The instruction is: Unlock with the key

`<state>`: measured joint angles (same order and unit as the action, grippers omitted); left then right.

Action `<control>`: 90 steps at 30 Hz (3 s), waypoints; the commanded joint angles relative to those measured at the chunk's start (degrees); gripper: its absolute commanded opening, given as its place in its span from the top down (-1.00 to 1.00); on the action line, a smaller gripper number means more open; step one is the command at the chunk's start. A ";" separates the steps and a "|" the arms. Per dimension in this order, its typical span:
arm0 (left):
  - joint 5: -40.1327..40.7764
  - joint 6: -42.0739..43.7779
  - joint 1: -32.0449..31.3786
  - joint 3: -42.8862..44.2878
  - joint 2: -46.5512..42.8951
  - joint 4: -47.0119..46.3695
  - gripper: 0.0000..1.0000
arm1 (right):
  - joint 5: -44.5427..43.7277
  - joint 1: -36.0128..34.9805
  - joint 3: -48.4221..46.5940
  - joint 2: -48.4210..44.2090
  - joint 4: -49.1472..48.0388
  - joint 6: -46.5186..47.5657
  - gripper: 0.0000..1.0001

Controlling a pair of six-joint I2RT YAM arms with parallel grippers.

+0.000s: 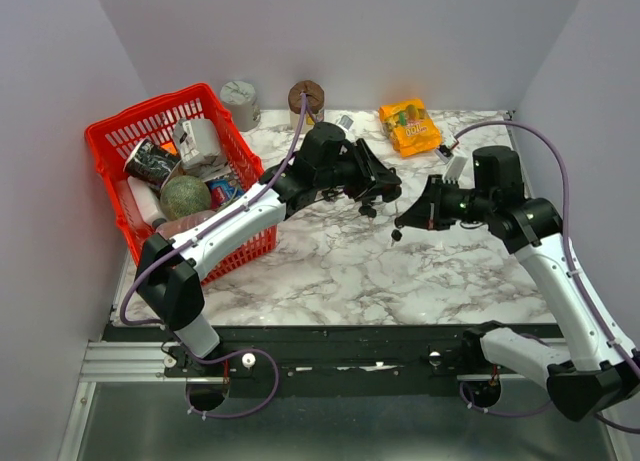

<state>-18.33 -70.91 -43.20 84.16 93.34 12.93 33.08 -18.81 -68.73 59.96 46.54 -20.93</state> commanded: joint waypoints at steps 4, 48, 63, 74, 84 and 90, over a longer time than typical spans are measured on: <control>0.75 0.60 -0.39 1.36 -2.37 -1.24 1.00 | 0.40 -0.44 -2.11 2.79 -1.45 -2.54 0.99; 0.57 0.60 -0.83 -1.02 -4.48 -1.77 1.00 | -3.81 -0.44 -1.58 4.29 -7.61 -8.16 0.99; 1.89 1.83 -1.10 -2.60 -5.89 -0.80 1.00 | -8.56 -0.44 -3.17 3.32 -7.87 -10.01 0.99; 2.42 3.68 -1.54 -3.04 -6.50 0.43 1.00 | -8.21 -0.35 -2.82 3.14 -11.12 -11.15 0.99; 1.98 4.03 -1.89 -2.51 -6.42 0.52 1.00 | -8.91 -0.35 -0.97 2.53 -15.42 -11.33 0.99; 1.54 4.03 -2.24 -2.07 -5.98 0.61 1.00 | -10.84 -0.35 0.00 1.82 -17.98 -11.33 0.99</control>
<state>-13.37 -68.10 -43.64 81.58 89.38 11.64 28.86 -19.79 -68.64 62.76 38.02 -31.90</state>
